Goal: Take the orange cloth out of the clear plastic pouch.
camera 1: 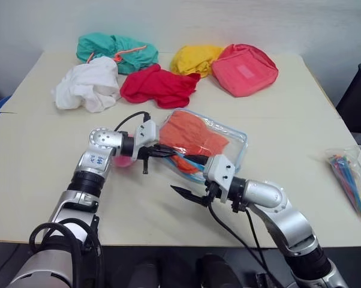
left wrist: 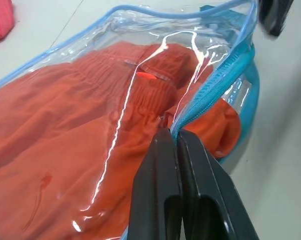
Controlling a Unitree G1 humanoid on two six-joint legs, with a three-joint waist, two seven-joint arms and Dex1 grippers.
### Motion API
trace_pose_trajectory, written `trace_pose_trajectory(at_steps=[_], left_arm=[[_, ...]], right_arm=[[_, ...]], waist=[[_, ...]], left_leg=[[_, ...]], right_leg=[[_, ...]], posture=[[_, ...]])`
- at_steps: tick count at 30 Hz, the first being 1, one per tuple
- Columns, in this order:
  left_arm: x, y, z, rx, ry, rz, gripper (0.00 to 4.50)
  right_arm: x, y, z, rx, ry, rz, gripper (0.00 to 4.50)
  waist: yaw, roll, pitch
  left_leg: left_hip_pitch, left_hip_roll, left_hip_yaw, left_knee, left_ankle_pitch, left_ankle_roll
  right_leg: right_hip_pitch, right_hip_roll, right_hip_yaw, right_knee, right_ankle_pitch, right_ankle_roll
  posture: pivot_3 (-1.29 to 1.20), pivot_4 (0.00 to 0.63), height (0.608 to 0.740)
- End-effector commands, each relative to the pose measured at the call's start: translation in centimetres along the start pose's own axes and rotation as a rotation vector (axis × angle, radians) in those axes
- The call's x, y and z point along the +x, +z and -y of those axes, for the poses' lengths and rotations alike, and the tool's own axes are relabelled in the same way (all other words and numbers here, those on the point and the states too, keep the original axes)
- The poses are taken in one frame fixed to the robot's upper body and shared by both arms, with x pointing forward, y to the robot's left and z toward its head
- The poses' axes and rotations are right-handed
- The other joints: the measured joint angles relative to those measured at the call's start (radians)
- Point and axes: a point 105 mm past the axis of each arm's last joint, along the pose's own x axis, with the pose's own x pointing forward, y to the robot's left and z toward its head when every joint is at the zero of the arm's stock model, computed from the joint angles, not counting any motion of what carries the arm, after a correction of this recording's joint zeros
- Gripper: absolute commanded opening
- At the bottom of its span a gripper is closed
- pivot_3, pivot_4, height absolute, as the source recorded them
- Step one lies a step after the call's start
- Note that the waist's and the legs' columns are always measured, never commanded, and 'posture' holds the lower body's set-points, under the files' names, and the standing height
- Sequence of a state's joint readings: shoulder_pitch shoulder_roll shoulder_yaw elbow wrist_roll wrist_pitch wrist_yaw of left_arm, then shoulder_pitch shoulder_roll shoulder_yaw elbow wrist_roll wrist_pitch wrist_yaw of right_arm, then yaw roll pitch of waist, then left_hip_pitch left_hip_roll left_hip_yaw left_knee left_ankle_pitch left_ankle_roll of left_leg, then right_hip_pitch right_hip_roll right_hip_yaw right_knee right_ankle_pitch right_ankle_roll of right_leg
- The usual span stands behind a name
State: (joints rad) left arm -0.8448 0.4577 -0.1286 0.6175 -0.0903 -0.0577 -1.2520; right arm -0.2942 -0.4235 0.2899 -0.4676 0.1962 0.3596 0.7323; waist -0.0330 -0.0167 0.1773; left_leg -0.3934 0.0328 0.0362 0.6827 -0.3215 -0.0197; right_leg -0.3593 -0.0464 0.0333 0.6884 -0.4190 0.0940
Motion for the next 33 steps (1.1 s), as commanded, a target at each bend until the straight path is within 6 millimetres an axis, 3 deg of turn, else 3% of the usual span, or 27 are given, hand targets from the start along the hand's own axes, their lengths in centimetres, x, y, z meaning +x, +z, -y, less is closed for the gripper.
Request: trace_pose_trajectory(at_steps=[1,3,7,15,26,33], left_arm=[[-0.8,0.9,-0.4,0.011,0.028,0.005,0.0],[-0.9,1.0,-0.4,-0.001,0.03,0.0,0.0],[-1.0,1.0,-0.3,-0.015,0.033,-0.008,0.0],[-1.2,1.3,0.1,-0.015,0.014,-0.011,0.0],[-1.8,0.4,0.5,0.02,0.009,-0.057,0.0],[-1.7,0.1,0.5,0.02,0.023,-0.054,0.0]], right_arm=[[0.7,1.0,-0.9,-0.042,0.09,0.042,4.32],[1.3,0.7,-0.8,-0.036,0.092,0.028,3.91],[2.3,-1.6,-0.7,-0.034,0.106,-0.075,2.56],[3.8,-1.8,1.0,-0.092,-0.025,-0.102,2.56],[2.8,-2.5,4.5,-0.17,-0.221,-0.192,2.56],[2.6,-2.6,4.4,-0.153,-0.198,-0.202,2.56]], waist=[[-0.002,0.0,0.0],[-0.005,0.0,0.0],[-0.005,0.0,0.0],[-0.009,0.0,0.0],[-0.022,0.0,0.0],[-0.023,0.0,0.0]], left_leg=[[0.0,0.0,0.0,0.0,0.0,0.0],[0.0,0.0,0.0,0.0,0.0,0.0],[0.0,0.0,-0.001,0.0,0.0,0.0],[0.0,0.0,-0.001,0.0,0.0,0.0],[0.0,0.0,-0.002,0.0,0.0,-0.001],[0.0,0.0,-0.002,0.0,0.0,-0.001]], right_leg=[[0.0,0.0,0.0,0.0,0.0,0.0],[0.0,0.0,0.0,0.0,0.0,0.0],[0.0,0.0,0.0,0.001,0.0,0.0],[-0.001,0.0,0.0,0.001,0.0,0.0],[-0.001,0.0,0.0,0.002,0.0,0.0],[-0.001,0.0,-0.001,0.002,0.0,0.0]], posture=[[0.0,0.15,0.74],[0.0,0.15,0.74],[0.0,0.15,0.74],[0.0,0.15,0.74],[0.0,0.15,0.74],[0.0,0.15,0.74]])
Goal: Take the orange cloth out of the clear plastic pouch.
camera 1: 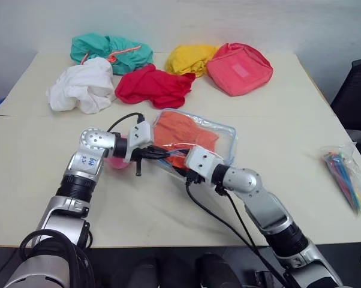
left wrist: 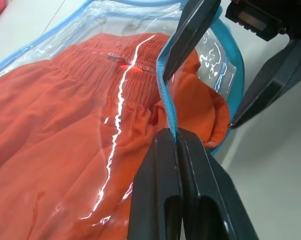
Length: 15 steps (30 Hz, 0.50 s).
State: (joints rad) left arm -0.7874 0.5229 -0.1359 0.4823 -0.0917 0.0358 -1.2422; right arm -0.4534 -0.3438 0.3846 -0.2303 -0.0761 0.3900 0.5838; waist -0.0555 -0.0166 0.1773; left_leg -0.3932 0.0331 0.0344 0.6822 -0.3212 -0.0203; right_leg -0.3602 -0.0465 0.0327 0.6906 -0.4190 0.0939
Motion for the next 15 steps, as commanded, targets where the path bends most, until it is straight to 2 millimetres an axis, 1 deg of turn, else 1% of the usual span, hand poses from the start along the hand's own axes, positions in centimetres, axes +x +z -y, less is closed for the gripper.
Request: trace_pose_trajectory(at_steps=[1,3,5,11,13,14,15], left_arm=[[-0.3,0.4,0.0,0.028,0.01,0.008,0.0],[-0.3,0.3,0.0,0.026,0.013,0.009,0.0],[-0.3,0.3,0.0,0.022,0.015,0.011,0.0],[-0.2,0.2,0.0,0.017,0.021,0.016,0.0],[-0.2,0.2,0.0,0.015,0.023,0.017,0.0],[-0.3,0.2,-0.1,0.013,0.027,0.017,0.0],[-0.3,0.2,-0.1,0.01,0.03,0.017,0.0]], right_arm=[[-0.5,0.4,0.9,-0.06,-0.028,-0.001,2.56],[-0.6,0.0,1.1,-0.122,-0.034,-0.02,2.56],[-0.8,-0.6,1.1,-0.145,-0.027,-0.04,2.56],[-1.4,-1.2,1.0,-0.091,-0.017,-0.077,2.56],[-1.6,-1.1,0.7,-0.087,0.006,-0.08,2.56],[-1.9,-0.6,0.5,-0.09,0.016,-0.057,2.56],[-2.2,-0.1,-0.1,-0.09,0.055,-0.027,2.38]], waist=[[0.0,0.0,0.0],[0.0,0.0,0.0],[0.0,0.0,0.0],[0.0,0.0,0.0],[0.0,0.0,0.0],[0.0,0.0,0.0],[0.0,0.0,0.0]], left_leg=[[0.0,0.0,0.0,0.0,0.0,0.0],[0.0,0.0,0.0,0.0,0.0,0.0],[0.0,0.0,0.0,0.0,0.0,0.0],[0.0,0.0,0.0,0.0,0.0,0.0],[0.0,0.0,0.0,0.0,0.0,0.0],[0.0,0.0,0.0,0.0,0.0,0.0],[0.0,0.0,0.0,0.0,0.0,0.0]], right_leg=[[0.0,0.0,0.0,0.0,0.0,0.0],[0.0,0.0,0.0,0.0,0.0,0.0],[0.0,0.0,0.0,0.0,0.0,0.0],[0.0,0.0,0.0,0.0,0.0,0.0],[0.0,0.0,0.0,0.0,0.0,0.0],[0.0,0.0,0.0,0.0,0.0,0.0],[0.0,0.0,0.0,0.0,0.0,0.0]], posture=[[0.0,0.15,0.74],[0.0,0.15,0.74],[0.0,0.15,0.74],[0.0,0.15,0.74],[0.0,0.15,0.74],[0.0,0.15,0.74],[0.0,0.15,0.74]])
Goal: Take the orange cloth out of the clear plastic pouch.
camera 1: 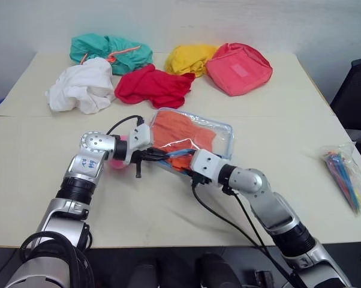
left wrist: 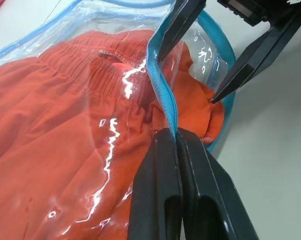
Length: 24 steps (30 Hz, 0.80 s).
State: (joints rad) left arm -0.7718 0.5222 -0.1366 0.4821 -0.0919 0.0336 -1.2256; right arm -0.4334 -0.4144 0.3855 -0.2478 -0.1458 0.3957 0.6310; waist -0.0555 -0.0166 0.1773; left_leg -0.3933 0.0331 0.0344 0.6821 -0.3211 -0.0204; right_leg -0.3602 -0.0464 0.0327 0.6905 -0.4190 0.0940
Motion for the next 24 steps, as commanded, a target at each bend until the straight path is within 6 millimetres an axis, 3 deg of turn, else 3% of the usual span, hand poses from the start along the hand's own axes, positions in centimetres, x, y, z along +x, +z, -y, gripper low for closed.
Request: trace_pose_trajectory(at_steps=[1,4,13,24], left_arm=[[-0.4,0.6,-0.2,0.021,0.019,0.019,0.0],[-0.2,0.6,-0.2,0.016,0.017,0.022,0.0],[-0.1,0.7,-0.1,0.014,0.005,0.027,0.0],[0.2,0.9,0.0,0.017,-0.006,0.035,0.0]], right_arm=[[-1.3,1.9,-0.7,-0.009,0.062,0.092,2.2],[-1.5,1.4,-0.7,-0.038,0.052,0.083,1.39],[-1.3,0.5,0.8,-0.037,-0.023,0.022,1.39],[-0.7,-0.7,1.0,-0.211,0.011,-0.123,1.39]], waist=[[0.0,0.0,0.0],[0.001,0.0,0.0],[0.001,0.0,0.0],[0.001,0.0,0.0]], left_leg=[[0.0,0.0,0.0,0.0,0.0,0.0],[0.0,0.0,0.0,0.0,0.0,0.0],[0.0,0.0,0.0,0.0,0.0,0.0],[0.0,0.0,0.0,0.0,0.0,0.0]], right_leg=[[0.0,0.0,0.0,0.0,0.0,0.0],[0.0,0.0,0.0,0.0,0.0,0.0],[0.0,0.0,0.0,-0.001,0.0,0.0],[0.0,0.0,0.0,-0.001,0.0,0.0]], posture=[[0.0,0.15,0.74],[0.0,0.15,0.74],[0.0,0.15,0.74],[0.0,0.15,0.74]])
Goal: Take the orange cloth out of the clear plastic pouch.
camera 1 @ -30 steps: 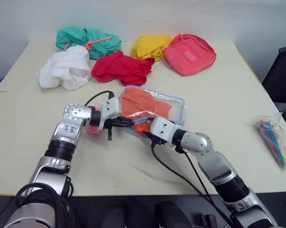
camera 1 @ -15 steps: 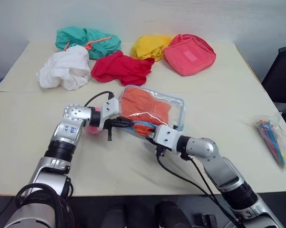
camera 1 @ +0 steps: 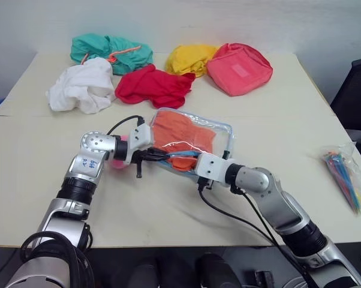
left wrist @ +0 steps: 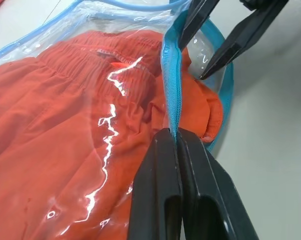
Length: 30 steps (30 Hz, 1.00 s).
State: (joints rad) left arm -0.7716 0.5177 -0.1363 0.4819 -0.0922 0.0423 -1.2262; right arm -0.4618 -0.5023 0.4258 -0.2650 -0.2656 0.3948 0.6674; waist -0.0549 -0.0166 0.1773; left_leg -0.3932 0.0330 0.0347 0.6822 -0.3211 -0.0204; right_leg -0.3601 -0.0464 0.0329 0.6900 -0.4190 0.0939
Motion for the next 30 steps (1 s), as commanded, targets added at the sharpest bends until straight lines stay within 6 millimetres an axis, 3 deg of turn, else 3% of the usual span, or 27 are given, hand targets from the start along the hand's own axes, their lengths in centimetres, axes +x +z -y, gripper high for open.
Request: trace_pose_trajectory(at_steps=[1,8,11,15,20,30], left_arm=[[0.1,0.9,0.0,0.027,-0.004,0.033,0.0],[0.2,1.0,-0.1,0.029,-0.005,0.039,0.0],[0.3,1.0,0.0,0.028,-0.006,0.041,0.0],[0.4,1.1,0.0,0.027,-0.008,0.046,0.0],[0.3,1.2,-0.1,0.02,0.001,0.06,0.0],[0.7,2.0,-0.5,-0.02,0.013,0.105,0.0]], right_arm=[[0.2,0.2,0.0,-0.034,0.013,-0.021,1.39],[0.5,-0.1,-0.4,-0.034,0.049,-0.052,1.39],[0.9,-0.6,0.3,-0.066,0.011,-0.076,1.39],[1.5,-0.4,1.0,-0.1,-0.032,-0.072,1.39],[2.3,-0.3,-0.1,-0.108,0.002,-0.056,1.39],[4.3,1.0,0.0,-0.147,-0.039,-0.011,1.39]], waist=[[0.0,0.0,0.0],[0.0,0.0,0.0],[0.0,0.0,0.0],[-0.001,0.0,0.0],[-0.001,0.0,0.0],[-0.004,0.0,0.0]], left_leg=[[0.0,0.0,0.0,0.0,0.0,0.0],[0.0,0.0,0.0,0.0,0.0,0.0],[0.0,0.0,0.0,0.0,0.0,0.0],[0.0,0.0,0.0,0.0,0.0,0.0],[0.0,0.0,0.0,0.0,0.0,0.0],[0.001,0.0,0.0,0.0,0.0,0.0]], right_leg=[[0.0,0.0,0.0,0.0,0.0,0.0],[0.0,0.0,0.0,0.0,0.0,0.0],[0.0,0.0,0.0,0.0,0.0,0.0],[0.0,0.0,0.0,0.0,0.0,0.0],[0.0,0.0,0.0,0.0,0.0,0.0],[0.0,0.0,0.0,0.002,0.0,0.0]], posture=[[0.0,0.15,0.74],[0.0,0.15,0.74],[0.0,0.15,0.74],[0.0,0.15,0.74],[0.0,0.15,0.74],[0.0,0.15,0.74]])
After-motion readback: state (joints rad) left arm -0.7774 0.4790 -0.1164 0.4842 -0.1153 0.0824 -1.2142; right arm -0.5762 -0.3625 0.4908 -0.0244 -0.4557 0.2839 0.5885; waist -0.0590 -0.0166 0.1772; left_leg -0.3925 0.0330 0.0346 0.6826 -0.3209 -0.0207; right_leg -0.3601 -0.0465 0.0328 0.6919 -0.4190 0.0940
